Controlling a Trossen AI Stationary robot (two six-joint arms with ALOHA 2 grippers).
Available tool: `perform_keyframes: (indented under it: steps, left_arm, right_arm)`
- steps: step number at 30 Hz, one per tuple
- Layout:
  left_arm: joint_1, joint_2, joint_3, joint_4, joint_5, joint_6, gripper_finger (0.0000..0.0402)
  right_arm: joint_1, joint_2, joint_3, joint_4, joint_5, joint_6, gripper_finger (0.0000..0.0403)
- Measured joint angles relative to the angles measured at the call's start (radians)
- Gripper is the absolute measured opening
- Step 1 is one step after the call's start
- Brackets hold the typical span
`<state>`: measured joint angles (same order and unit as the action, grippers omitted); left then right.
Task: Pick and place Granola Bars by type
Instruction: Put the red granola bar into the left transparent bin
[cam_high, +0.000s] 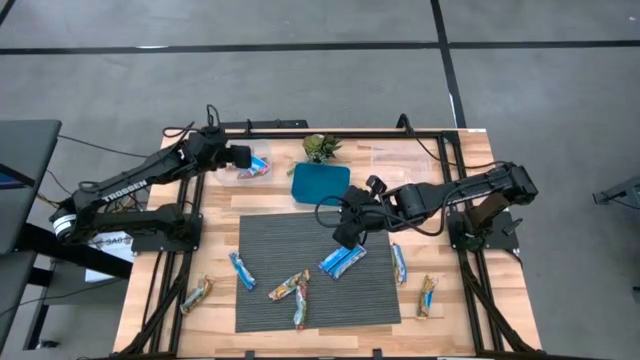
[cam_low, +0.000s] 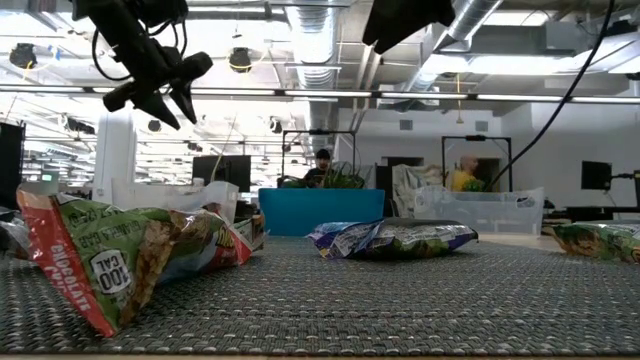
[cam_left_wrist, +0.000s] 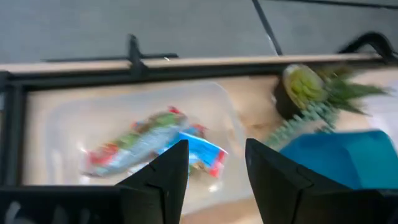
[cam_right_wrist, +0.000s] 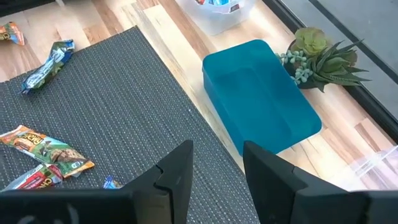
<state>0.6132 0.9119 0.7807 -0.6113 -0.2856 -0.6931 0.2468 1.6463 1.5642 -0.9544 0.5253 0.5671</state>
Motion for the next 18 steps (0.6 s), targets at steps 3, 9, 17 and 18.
perform_keyframes:
  steps: [3, 9, 17, 18]
  left_arm:
    - [-0.007, -0.002, 0.0, 0.016, 0.111, 0.043, 0.0151]
    - [-0.081, -0.059, 0.0, 0.156, 0.492, 0.228, 0.0151]
    - [-0.277, -0.205, 0.0, 0.039, 0.612, 0.206, 0.0149]
    - [-0.31, -0.225, 0.0, 0.021, 0.596, 0.206, 0.0148]
  right_arm:
    - [0.007, 0.0, 0.0, 0.017, -0.021, 0.0, 0.0134]
    - [0.022, 0.012, 0.0, 0.055, -0.196, 0.113, 0.0129]
    - [0.082, 0.09, 0.004, 0.104, -0.276, 0.47, 0.012]
    - [0.093, 0.105, 0.003, 0.107, -0.291, 0.51, 0.0119]
